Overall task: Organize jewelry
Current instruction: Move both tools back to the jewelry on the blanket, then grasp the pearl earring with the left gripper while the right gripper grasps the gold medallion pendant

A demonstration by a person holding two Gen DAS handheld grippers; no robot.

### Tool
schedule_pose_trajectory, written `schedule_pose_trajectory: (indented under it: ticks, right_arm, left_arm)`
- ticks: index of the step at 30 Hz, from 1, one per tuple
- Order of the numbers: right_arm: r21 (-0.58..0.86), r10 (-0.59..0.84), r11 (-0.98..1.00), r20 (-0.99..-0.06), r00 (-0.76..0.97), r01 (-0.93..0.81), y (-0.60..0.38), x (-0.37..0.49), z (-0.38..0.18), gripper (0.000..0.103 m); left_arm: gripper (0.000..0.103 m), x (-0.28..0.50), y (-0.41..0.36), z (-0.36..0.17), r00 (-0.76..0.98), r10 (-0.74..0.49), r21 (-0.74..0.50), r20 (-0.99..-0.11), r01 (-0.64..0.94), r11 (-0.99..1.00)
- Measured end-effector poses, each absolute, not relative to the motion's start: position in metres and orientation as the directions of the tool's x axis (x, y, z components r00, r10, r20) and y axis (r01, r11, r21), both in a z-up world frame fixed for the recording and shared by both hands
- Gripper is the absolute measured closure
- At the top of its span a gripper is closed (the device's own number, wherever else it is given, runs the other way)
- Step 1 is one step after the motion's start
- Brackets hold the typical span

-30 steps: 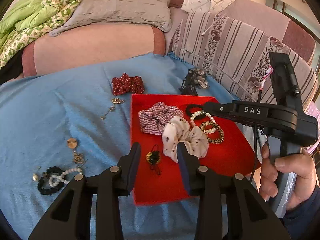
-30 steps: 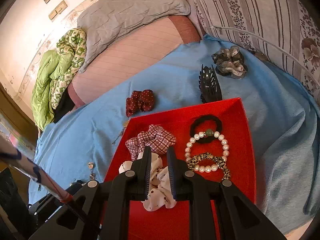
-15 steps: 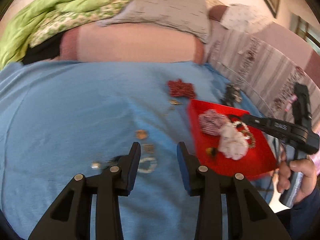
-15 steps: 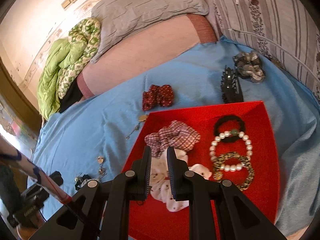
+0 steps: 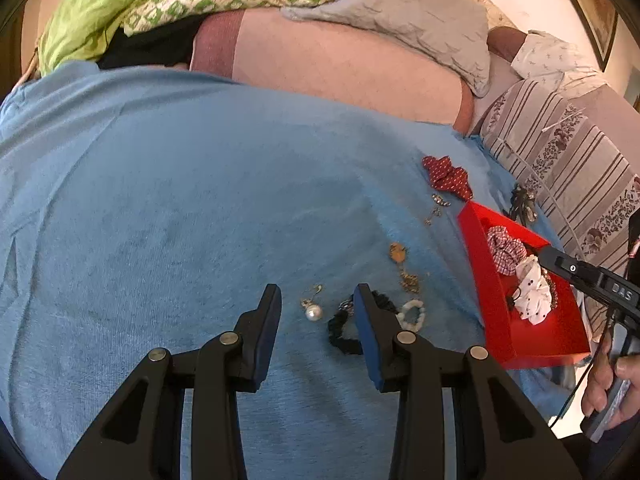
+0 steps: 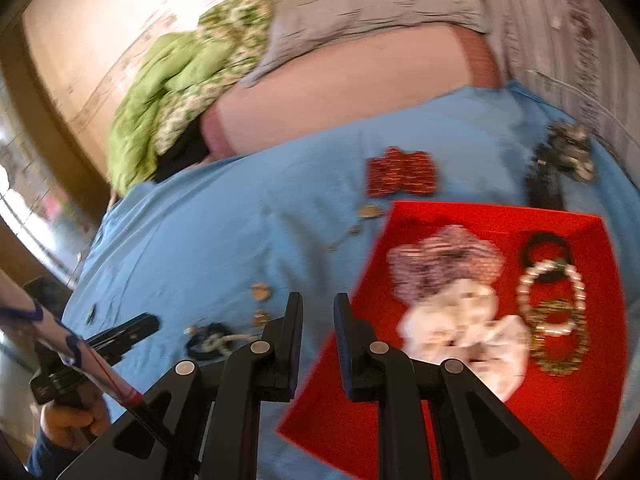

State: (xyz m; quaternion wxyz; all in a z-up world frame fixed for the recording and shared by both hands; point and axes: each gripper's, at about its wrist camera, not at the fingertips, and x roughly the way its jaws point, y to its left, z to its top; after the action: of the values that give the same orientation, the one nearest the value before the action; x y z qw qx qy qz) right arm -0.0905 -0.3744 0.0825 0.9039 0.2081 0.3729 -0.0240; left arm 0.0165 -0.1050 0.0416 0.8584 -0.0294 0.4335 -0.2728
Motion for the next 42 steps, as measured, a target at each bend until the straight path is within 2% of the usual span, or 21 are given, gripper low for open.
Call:
schedule_pose_trajectory:
  ticks: [8, 10, 12, 14, 22, 27, 29, 31, 42]
  right_arm:
    - [0.352, 0.196, 0.932, -0.691, 0.696, 0.086, -0.325, -0.070, 0.078, 0.086]
    - [0.348, 0.203, 0.935, -0.694, 0.690, 0.075, -0.319, -0.066, 0.076, 0.086]
    - [0.344, 0.203, 0.936, -0.699, 0.686, 0.073, -0.316, -0.063, 0.075, 0.086]
    - [0.347, 0.204, 0.935, -0.701, 0.683, 0.076, -0.315, -0.061, 0.074, 0.086]
    - [0.379, 0.192, 0.916, -0.703, 0.685, 0.131, -0.325, -0.048, 0.070, 0.086]
    - [0.424, 0.227, 0.892, -0.718, 0.658, 0.155, -0.321, -0.029, 0.058, 0.086]
    - [0.414, 0.216, 0.895, -0.730, 0.649, 0.167, -0.318, -0.021, 0.054, 0.080]
    - [0.400, 0.210, 0.900, -0.747, 0.631, 0.173, -0.314, -0.010, 0.048, 0.074]
    - [0.229, 0.082, 0.949, -0.840, 0.536, 0.215, -0.285, 0.034, 0.010, 0.074]
  left_arm:
    - [0.069, 0.022, -0.115, 0.026, 0.446, -0.466, -0.227, -0.764, 0.489, 0.842]
    - [0.075, 0.023, -0.122, 0.022, 0.432, -0.467, -0.221, -0.772, 0.506, 0.834]
    - [0.087, 0.026, -0.130, 0.017, 0.421, -0.454, -0.200, -0.786, 0.522, 0.829]
    - [0.091, 0.029, -0.134, 0.013, 0.423, -0.428, -0.168, -0.799, 0.526, 0.834]
    - [0.092, 0.023, -0.151, 0.005, 0.487, -0.325, 0.012, -0.810, 0.569, 0.822]
    - [0.092, 0.033, -0.127, 0.013, 0.476, -0.389, -0.095, -0.789, 0.530, 0.842]
    - [0.092, 0.034, -0.118, 0.019, 0.480, -0.417, -0.131, -0.772, 0.522, 0.843]
    - [0.092, 0.034, -0.114, 0.021, 0.484, -0.420, -0.135, -0.768, 0.519, 0.844]
    - [0.092, 0.029, -0.102, 0.027, 0.486, -0.441, -0.155, -0.755, 0.521, 0.839]
